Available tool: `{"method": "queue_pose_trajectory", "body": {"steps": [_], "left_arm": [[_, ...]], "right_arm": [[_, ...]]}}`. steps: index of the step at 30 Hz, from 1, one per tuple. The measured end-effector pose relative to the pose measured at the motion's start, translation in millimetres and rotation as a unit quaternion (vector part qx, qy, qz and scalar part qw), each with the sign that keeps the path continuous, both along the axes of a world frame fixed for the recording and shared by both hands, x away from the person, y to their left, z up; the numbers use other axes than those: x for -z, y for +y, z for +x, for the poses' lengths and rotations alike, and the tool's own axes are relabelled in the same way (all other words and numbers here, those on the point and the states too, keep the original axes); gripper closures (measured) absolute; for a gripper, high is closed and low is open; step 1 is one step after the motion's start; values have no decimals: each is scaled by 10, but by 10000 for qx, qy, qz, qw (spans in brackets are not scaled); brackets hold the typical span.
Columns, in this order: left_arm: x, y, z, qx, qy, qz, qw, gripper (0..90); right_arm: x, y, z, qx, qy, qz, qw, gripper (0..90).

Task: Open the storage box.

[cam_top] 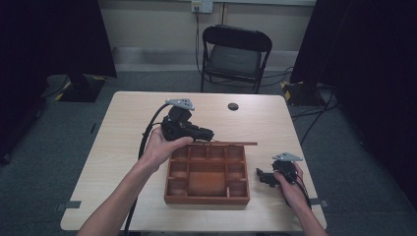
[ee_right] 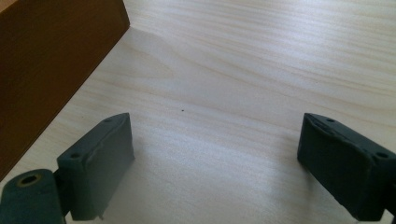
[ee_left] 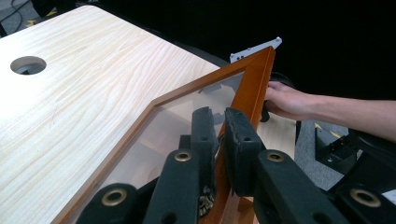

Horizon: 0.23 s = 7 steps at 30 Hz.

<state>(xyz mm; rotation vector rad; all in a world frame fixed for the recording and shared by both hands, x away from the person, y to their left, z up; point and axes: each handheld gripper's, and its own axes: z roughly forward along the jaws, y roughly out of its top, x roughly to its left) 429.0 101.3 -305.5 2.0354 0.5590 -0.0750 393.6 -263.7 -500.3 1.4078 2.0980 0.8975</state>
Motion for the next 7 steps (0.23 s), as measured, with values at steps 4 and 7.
{"method": "queue_pose_trajectory", "body": {"steps": [4, 7], "left_arm": [[0, 0, 1, -3, 5, -5, 10000, 828], [-2, 1, 2, -11, 3, 6, 10000, 828]], "right_arm": [[0, 0, 0, 3, 0, -3, 10000, 97], [0, 0, 0, 2, 0, 0, 10000, 98]]}}
